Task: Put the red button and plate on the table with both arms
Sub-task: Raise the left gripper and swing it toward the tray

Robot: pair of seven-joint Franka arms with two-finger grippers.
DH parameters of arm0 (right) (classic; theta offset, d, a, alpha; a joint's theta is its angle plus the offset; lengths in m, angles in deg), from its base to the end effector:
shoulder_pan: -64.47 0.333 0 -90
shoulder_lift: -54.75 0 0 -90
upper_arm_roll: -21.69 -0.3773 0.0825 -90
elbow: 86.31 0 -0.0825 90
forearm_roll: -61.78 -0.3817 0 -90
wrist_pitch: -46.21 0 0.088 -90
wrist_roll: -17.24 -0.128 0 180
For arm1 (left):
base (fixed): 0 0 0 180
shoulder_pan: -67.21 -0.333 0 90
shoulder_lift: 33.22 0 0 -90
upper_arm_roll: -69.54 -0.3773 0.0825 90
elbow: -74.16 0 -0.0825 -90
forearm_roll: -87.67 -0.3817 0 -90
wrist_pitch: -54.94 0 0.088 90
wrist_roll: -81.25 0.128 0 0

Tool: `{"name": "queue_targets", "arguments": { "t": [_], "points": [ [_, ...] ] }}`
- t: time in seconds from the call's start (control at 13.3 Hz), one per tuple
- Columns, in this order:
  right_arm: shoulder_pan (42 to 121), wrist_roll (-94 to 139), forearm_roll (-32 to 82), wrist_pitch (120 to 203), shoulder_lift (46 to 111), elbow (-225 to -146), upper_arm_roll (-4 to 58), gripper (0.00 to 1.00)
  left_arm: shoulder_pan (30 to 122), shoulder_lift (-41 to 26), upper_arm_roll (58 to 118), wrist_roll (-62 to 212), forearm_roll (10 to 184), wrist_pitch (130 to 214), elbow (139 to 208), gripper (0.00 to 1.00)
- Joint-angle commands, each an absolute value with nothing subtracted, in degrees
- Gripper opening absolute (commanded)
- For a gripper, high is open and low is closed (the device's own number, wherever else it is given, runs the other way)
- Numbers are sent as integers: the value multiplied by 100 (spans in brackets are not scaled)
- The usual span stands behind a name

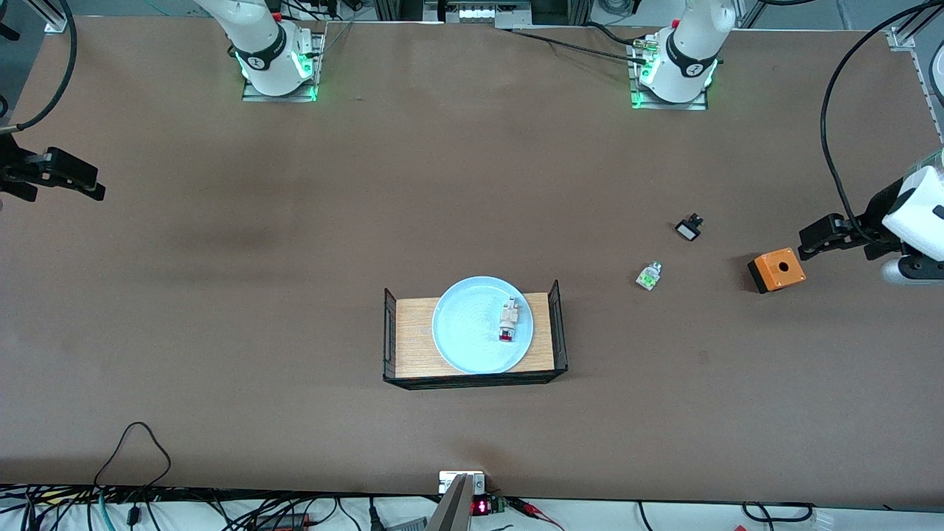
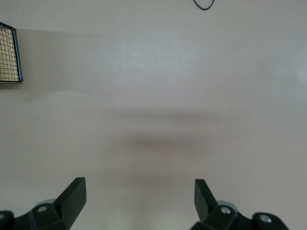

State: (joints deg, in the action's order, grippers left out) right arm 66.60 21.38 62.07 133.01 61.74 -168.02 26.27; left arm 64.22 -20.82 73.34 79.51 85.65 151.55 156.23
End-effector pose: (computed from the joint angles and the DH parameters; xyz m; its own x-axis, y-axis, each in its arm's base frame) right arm 0.5907 -0.0224 0.6580 0.9990 0.0295 -0.0337 0.0299 -0.9995 0.0124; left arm 0.6412 0.0000 0.6119 0.9992 0.0143 0.0384 0.0150 -0.9997 -0.0198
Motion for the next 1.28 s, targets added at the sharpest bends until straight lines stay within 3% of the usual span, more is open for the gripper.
{"name": "queue_targets", "arguments": {
  "t": [0.0, 0.6, 0.98, 1.2],
  "points": [
    [6631, 2076, 6222, 13287, 6213, -16708, 2617, 100, 6378, -2162, 7341, 8028, 8705, 15162, 15660, 100],
    [6631, 2084, 6231, 13296, 6213, -16708, 2617, 100, 6536, -2074, 7393, 7512, 8767, 14847, 15643, 100],
    [6631, 2084, 6231, 13358, 6213, -16708, 2617, 100, 7799, -1846, 7534, 5431, 9435, 14881, 15616, 100],
    [6631, 2084, 6231, 13358, 6213, -16708, 2617, 100, 8635, -1084, 7525, 4113, 9383, 14934, 14855, 100]
  ]
}}
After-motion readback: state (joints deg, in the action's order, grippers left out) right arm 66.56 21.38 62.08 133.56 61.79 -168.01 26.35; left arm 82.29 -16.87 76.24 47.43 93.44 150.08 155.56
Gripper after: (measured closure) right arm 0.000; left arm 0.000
